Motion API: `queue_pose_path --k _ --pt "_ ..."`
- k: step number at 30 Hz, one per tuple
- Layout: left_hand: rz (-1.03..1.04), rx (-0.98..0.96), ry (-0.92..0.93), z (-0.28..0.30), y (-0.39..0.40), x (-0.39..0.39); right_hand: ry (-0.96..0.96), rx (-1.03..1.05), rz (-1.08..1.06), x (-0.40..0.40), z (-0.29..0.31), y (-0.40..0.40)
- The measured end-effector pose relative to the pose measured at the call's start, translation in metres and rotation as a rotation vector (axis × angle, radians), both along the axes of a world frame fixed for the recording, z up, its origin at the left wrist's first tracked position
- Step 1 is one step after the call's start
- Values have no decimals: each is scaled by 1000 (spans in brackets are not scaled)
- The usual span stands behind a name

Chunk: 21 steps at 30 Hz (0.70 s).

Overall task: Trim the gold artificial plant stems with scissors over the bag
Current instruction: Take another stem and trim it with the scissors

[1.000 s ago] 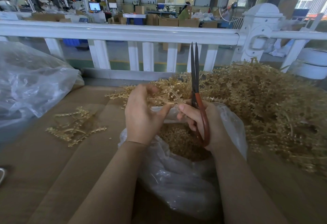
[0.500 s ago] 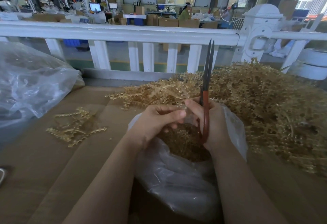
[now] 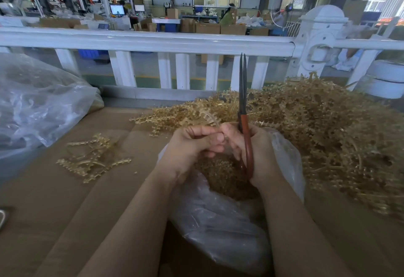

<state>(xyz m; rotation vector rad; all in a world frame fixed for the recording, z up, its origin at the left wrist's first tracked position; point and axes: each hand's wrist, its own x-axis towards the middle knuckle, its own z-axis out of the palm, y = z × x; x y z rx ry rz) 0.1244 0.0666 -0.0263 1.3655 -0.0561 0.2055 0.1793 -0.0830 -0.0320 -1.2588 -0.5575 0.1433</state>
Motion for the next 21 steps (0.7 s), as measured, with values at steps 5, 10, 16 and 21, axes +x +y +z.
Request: queue_pose_path --k 5,10,16,21 --pt "172 -194 -62 -1 9 4 -130 -258 -238 7 -6 1" --pt "245 -218 -127 1 11 5 -289 -574 -383 2 -7 1" --pt "284 -260 -221 1 13 6 -484 -786 -422 -2 -7 1" --pt "262 -156 -246 -2 13 6 -564 -789 -435 -1 -10 1"
